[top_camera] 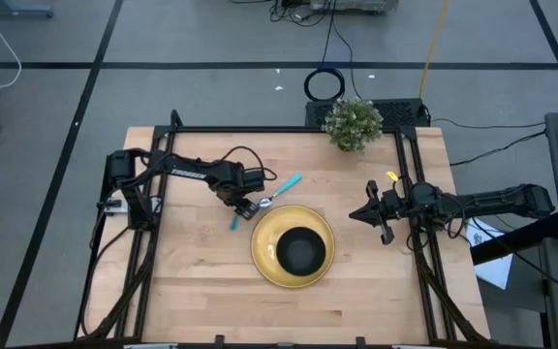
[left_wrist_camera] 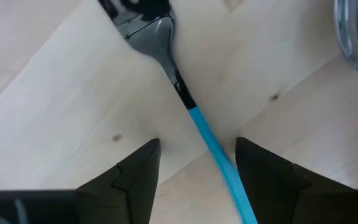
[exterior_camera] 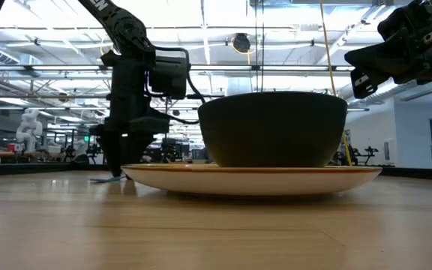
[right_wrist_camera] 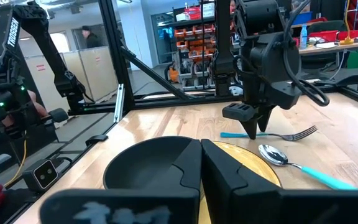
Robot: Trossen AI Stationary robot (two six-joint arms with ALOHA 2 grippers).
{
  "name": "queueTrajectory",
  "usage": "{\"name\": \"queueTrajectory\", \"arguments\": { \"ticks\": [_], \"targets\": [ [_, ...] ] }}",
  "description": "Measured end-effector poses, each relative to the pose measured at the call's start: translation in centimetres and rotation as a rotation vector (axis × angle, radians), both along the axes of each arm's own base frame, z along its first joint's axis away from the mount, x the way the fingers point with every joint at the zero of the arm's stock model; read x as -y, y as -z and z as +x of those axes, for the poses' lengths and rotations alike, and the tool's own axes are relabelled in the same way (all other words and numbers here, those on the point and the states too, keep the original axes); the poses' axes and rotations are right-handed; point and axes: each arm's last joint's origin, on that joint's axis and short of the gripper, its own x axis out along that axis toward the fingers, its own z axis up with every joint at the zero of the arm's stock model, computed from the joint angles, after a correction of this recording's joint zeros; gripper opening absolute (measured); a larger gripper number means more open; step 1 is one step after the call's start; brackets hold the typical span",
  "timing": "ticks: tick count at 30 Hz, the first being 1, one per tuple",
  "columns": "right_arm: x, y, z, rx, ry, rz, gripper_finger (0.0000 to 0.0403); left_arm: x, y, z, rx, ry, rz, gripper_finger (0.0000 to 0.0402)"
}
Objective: Set table place
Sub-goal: Put the blue fork on top of the yellow plate
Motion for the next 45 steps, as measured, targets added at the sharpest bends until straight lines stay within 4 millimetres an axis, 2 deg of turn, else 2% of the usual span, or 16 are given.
{"name": "queueTrajectory", "arguments": {
  "ticks": [14,17,24,31,39,45],
  "targets": [
    [0.0,0.0,0.0,0.000,0.000,0.000,0.0000,0.2,0.1,0.2,0.021,-0.018,-0.003,0.0207],
    [0.0,0.0,0.0,0.000,0.000,0.000,0.0000,0.2,0.0,0.3,0.025,-0.018,-0.003,0.0182],
    [0.0,0.0,0.0,0.000,0.000,0.000,0.0000,0.2,0.1,0.3,0.028,0.000,-0.007,0.0090],
    [0.0,0.0,0.0,0.000,0.000,0.000,0.0000,0.2,0.1,0.3,0.028,0.028,-0.007,0.0018],
    [0.0,0.0,0.0,0.000,0.000,0.000,0.0000,0.2,0.0,0.3,0.023,0.072,0.036,0.0008],
    [0.0,0.0,0.0,-0.001,0.000,0.000,0.0000,0.4,-1.4,0.3,0.067,0.123,0.211,0.0006]
  ]
}}
